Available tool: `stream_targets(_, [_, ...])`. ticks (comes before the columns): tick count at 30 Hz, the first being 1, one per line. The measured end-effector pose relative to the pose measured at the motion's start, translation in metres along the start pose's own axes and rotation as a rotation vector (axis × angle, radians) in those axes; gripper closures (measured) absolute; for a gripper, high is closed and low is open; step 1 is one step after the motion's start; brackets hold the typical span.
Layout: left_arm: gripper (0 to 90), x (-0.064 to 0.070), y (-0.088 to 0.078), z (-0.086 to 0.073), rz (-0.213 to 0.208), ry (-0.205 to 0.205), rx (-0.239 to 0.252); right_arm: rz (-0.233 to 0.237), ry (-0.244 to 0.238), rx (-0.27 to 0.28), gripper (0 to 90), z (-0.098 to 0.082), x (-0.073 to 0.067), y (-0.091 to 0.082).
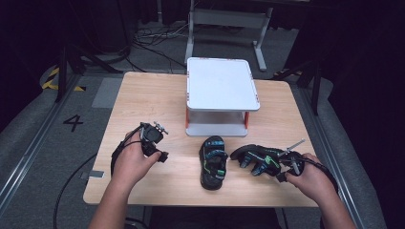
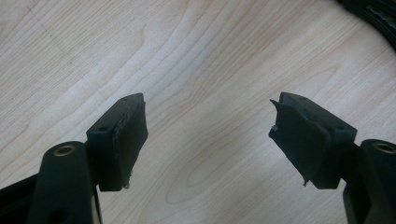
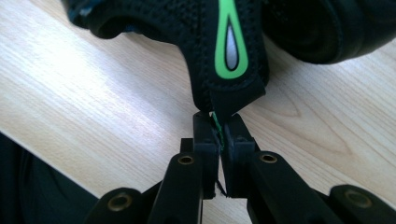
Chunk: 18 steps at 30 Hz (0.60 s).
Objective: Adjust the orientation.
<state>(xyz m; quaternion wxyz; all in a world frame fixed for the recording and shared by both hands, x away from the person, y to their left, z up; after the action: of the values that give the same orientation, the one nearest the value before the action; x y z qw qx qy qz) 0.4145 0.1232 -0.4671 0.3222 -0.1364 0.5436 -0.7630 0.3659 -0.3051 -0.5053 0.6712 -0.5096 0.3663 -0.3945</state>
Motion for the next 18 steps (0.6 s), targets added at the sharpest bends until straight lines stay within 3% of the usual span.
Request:
stream_targets(9, [26.2, 0.000, 0.000, 0.000, 0.003, -0.003, 0.007, 0.045, -0.026, 0.040, 87.0, 0.001, -0.013, -0.019])
stream_targets(14, [26.2, 0.000, -0.002, -0.002, -0.001, -0.009, 0.014, 0.054, -0.111, 0.134, 86.9, 0.010, -0.029, -0.038])
stream_targets(18, [26.2, -0.001, -0.004, -0.004, 0.001, -0.018, 0.019, 0.078, -0.141, 0.186, 86.8, 0.017, -0.039, -0.045])
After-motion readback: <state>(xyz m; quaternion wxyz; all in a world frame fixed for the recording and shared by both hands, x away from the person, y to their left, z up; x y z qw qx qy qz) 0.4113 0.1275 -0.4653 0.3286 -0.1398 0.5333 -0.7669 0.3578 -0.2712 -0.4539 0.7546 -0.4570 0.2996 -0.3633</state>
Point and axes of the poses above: each handheld gripper's, and its own axes: y roughly forward along the jaws, z roughly out of its top, x roughly to its right, the point moved 8 cm from there along y, roughly forward along the jaws, and after that the axes turned 11 degrees about y, right-handed, at the moved point
